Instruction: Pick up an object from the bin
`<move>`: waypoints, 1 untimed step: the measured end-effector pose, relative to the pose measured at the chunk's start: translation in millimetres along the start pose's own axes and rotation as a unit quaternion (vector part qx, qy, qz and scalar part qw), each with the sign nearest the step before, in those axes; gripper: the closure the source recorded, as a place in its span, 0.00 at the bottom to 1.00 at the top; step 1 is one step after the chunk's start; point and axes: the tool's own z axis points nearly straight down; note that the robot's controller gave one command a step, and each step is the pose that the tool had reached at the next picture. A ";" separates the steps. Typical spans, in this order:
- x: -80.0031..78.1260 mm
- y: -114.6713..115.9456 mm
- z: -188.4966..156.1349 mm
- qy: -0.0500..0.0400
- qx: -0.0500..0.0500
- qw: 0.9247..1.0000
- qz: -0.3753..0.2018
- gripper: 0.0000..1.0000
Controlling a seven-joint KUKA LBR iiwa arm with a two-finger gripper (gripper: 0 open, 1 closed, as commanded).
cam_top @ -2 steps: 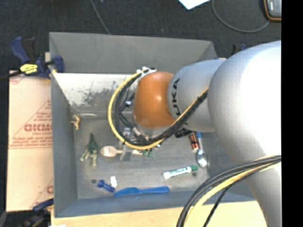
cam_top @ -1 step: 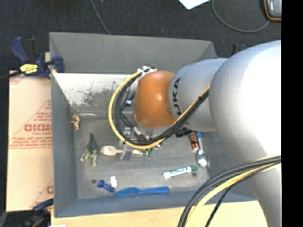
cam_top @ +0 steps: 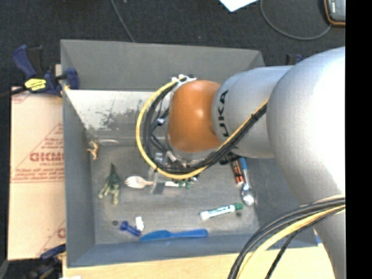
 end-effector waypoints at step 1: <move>-1.2 0.4 -25.4 -0.002 -0.001 1.000 0.000 1.00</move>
Offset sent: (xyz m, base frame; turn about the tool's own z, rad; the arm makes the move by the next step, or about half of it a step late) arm 0.0006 0.0000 0.0341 0.0001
